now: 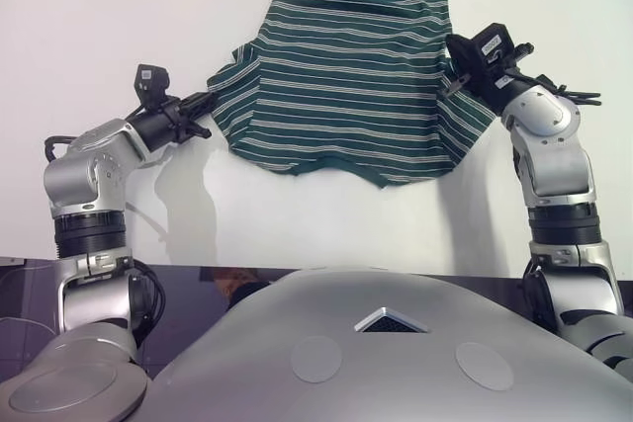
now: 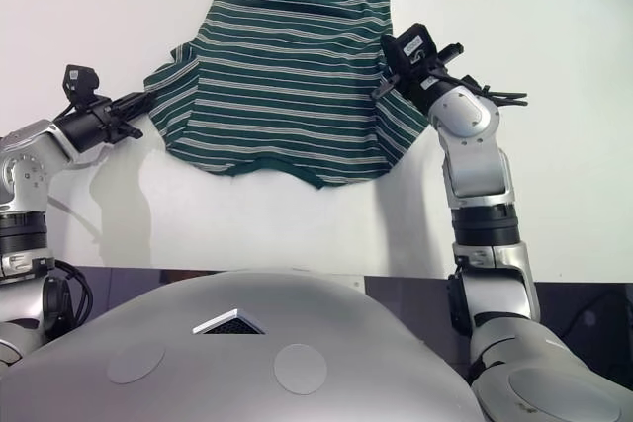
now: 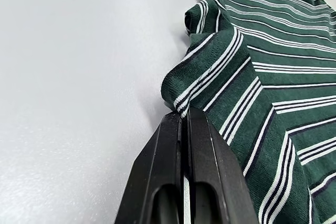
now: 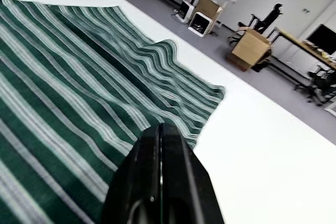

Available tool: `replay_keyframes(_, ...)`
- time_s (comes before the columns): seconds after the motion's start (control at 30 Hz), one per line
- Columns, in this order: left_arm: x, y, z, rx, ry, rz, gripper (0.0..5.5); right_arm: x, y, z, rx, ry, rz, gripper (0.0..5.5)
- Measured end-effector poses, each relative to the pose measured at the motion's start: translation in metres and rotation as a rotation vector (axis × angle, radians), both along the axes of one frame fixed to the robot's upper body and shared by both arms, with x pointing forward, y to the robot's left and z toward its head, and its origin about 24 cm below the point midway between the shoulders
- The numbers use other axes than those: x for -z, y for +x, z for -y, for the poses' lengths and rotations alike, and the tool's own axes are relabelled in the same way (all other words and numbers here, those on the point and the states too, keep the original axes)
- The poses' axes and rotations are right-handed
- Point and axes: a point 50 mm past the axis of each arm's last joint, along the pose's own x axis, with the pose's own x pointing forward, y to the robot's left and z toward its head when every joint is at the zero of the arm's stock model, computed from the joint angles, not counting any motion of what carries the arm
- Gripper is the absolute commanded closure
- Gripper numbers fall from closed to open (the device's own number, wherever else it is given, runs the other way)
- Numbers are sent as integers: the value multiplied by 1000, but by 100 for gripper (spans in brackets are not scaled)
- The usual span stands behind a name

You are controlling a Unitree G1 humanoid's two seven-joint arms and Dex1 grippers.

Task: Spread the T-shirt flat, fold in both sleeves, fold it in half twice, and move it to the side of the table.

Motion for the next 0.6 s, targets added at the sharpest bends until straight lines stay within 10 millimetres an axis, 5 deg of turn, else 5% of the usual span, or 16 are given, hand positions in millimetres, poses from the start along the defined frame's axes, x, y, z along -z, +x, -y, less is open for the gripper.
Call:
replay_keyframes(0.23,-38,15,67,363,78,247,545,7,-1,7,23,-43,-57,550)
replay_keyframes(0.4,-21,11,109,512,89,243,489,11,-1,18,123,36,-111,493)
replay_keyframes(0.5,-4,6,110,501,120,167,427,8,-3,40,294,244,-193,427)
replay_keyframes(0.6,3,0,108,498,147,150,424,0,-17,57,326,340,-272,367)
